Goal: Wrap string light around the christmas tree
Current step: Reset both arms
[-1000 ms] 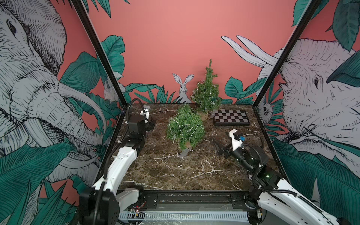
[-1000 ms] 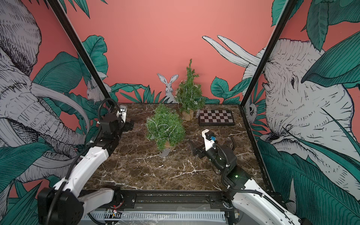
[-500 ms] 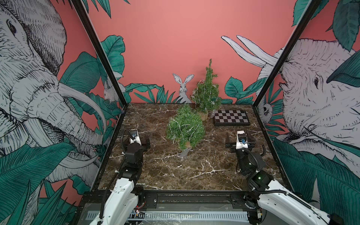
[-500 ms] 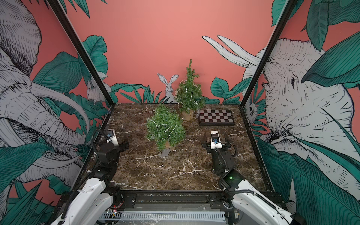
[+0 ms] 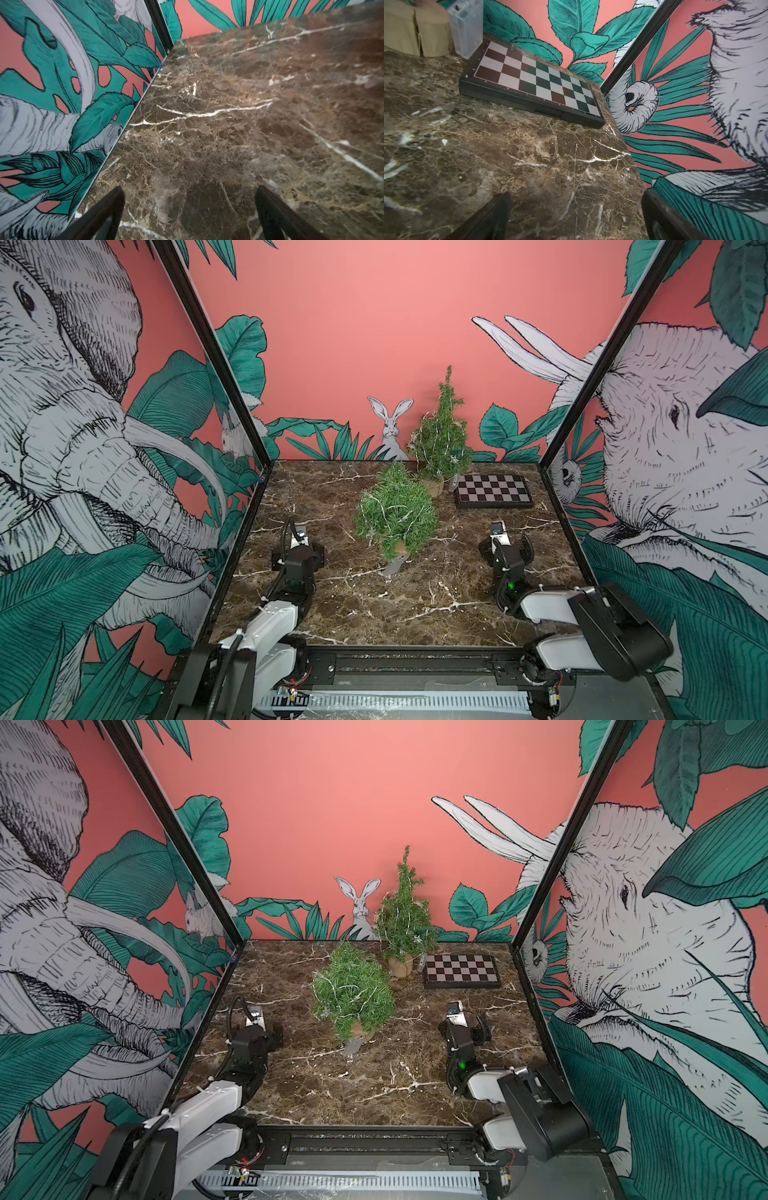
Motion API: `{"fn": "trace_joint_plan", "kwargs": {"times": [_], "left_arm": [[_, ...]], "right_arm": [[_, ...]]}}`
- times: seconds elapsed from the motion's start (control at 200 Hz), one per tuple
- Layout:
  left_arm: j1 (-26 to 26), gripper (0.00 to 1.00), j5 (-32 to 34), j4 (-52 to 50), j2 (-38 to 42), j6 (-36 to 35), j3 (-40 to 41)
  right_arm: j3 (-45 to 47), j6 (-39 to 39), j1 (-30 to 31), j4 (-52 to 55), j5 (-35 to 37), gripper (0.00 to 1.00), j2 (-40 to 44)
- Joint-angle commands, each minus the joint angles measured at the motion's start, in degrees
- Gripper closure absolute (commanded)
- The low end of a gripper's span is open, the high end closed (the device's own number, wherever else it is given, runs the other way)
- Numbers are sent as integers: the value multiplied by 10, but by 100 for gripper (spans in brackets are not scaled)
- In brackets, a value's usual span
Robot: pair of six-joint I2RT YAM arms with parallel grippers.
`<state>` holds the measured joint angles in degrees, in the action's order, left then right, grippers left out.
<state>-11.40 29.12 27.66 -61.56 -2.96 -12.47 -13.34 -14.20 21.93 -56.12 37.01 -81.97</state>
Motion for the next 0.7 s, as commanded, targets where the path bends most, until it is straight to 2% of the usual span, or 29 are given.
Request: {"fn": "trace_joint_plan", "kwargs": {"times": [0.0, 0.06, 0.11, 0.2, 0.28, 0.32, 0.37, 0.45, 0.51, 0.58, 0.695], "left_arm": [[3, 1, -11, 76, -50, -34, -38], [5, 1, -16, 117, -89, -46, -48], [5, 1, -25, 157, -119, -58, -51], [4, 1, -42, 242, -168, -66, -52], [13, 1, -75, 306, -237, -59, -55], [19, 1, -97, 370, -276, -74, -53], [29, 0, -105, 317, -264, -43, -54], [38, 1, -119, 313, -293, -51, -84], [59, 1, -140, 225, -270, -22, -104], [67, 0, -150, 265, -284, -21, -98], [67, 1, -149, 242, -275, -18, -101]], "right_arm": [[-24, -9, -22, -115, -29, 0, -42], [-32, 11, -52, -117, -67, 1, -66], [-39, 40, -69, -94, -59, 0, -61], [-38, 87, -126, -37, -167, 1, -38], [-34, 110, -161, -75, -240, 1, -71], [-31, 111, -164, -97, -243, 0, -82], [-43, 114, -166, -47, -240, 0, -67], [-72, 123, -166, -8, -225, 1, -74], [-80, 134, -171, 21, -213, 1, -68], [-76, 138, -172, 3, -201, 1, -72], [-77, 140, -172, 10, -200, 1, -71]]}}
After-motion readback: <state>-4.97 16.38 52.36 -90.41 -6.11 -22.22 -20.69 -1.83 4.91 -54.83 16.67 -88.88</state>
